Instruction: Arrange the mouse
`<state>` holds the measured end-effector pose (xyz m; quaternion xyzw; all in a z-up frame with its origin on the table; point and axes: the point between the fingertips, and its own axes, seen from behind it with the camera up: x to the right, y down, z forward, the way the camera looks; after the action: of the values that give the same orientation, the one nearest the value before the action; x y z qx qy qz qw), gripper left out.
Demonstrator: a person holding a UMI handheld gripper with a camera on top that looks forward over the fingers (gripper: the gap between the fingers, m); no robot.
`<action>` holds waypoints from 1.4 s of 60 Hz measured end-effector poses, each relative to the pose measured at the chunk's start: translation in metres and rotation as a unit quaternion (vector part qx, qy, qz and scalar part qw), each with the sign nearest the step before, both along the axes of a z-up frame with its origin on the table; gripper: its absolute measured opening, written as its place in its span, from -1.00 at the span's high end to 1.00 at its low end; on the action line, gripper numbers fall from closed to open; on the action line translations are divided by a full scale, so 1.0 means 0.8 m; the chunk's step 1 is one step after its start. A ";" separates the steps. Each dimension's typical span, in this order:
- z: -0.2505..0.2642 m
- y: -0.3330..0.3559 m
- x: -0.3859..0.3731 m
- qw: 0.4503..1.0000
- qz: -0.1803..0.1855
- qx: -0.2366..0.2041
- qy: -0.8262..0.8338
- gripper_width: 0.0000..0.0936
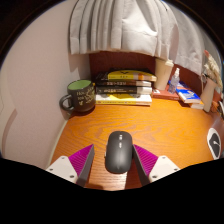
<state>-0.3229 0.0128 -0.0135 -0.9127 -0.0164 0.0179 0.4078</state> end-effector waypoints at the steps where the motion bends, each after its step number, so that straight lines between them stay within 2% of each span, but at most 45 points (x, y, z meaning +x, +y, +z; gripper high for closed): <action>1: 0.000 0.002 0.000 1.000 -0.001 -0.002 0.000 -0.63; 7: -0.001 0.015 0.003 1.000 -0.007 -0.011 -0.001 -0.40; 11: -0.002 0.020 0.009 1.000 -0.015 -0.019 -0.004 -0.09; 14: -0.003 0.021 0.007 1.000 -0.006 -0.025 -0.006 -0.08; 27: -0.007 0.022 0.008 0.997 0.014 -0.071 -0.015 0.22; 35: 0.007 0.027 0.010 0.994 0.050 -0.092 -0.010 0.22; 37: 0.026 0.032 0.013 0.995 0.061 -0.083 -0.005 0.22; 42: 0.103 0.048 0.047 0.997 0.076 -0.027 0.001 0.22; 48: 0.216 0.060 0.127 0.996 0.073 0.050 -0.003 0.20; 55: 0.329 0.052 0.254 0.990 0.047 0.129 -0.011 0.20; 62: 0.381 0.039 0.392 0.985 0.015 0.167 -0.036 0.21; 67: 0.371 0.024 0.484 0.984 -0.016 0.174 -0.045 0.22; 69: 0.357 0.021 0.519 0.985 -0.027 0.165 -0.043 0.22; 74: 0.295 0.005 0.592 0.989 -0.057 0.125 -0.048 0.23; 77: 0.253 -0.008 0.627 0.993 -0.069 0.086 -0.050 0.22; 84: 0.159 -0.035 0.661 0.996 -0.077 0.022 -0.035 0.22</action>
<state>0.2057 -0.0153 0.1138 -0.9020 0.0390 -0.0455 0.4275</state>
